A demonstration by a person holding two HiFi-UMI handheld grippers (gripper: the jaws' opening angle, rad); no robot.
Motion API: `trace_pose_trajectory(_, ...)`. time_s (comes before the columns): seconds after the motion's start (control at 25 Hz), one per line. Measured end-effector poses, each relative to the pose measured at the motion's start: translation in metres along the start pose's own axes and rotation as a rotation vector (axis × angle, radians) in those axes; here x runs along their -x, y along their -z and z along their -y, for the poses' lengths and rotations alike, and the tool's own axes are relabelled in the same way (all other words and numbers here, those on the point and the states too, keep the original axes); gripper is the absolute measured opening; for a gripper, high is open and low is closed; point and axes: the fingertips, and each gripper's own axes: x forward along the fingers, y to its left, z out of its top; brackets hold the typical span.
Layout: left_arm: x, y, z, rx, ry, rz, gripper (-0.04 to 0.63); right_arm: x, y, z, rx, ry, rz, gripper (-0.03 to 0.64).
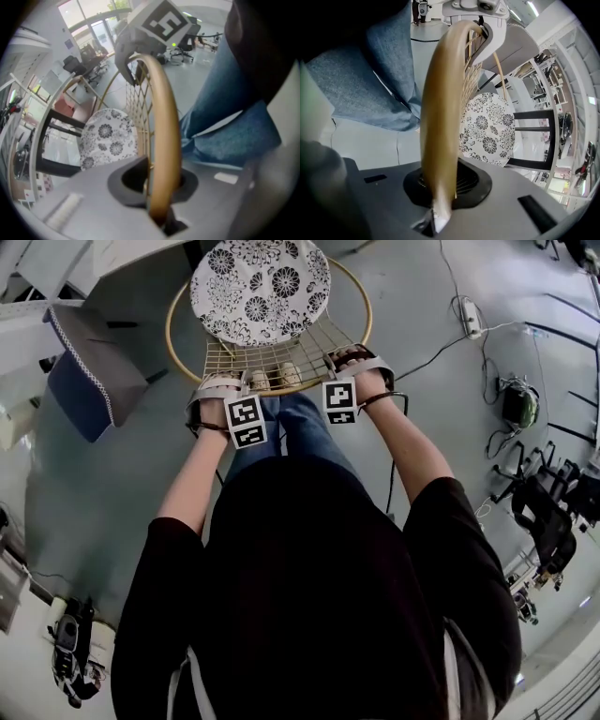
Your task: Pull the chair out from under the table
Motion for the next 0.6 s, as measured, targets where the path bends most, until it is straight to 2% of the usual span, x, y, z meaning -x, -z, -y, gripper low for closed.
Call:
trace_pose_trajectory(0.28,0.006,0.003,0.039,-0.065,0.006,0.008,0.037,0.014,-0.024,-0.043,-0.065,-0.02,0.001,0.032)
trace_pose_trajectory(0.6,0.01,-0.007,0.078,-0.068,0.001,0.01,0.031,0.026,-0.036,-0.082,-0.07,-0.016,0.001,0.032)
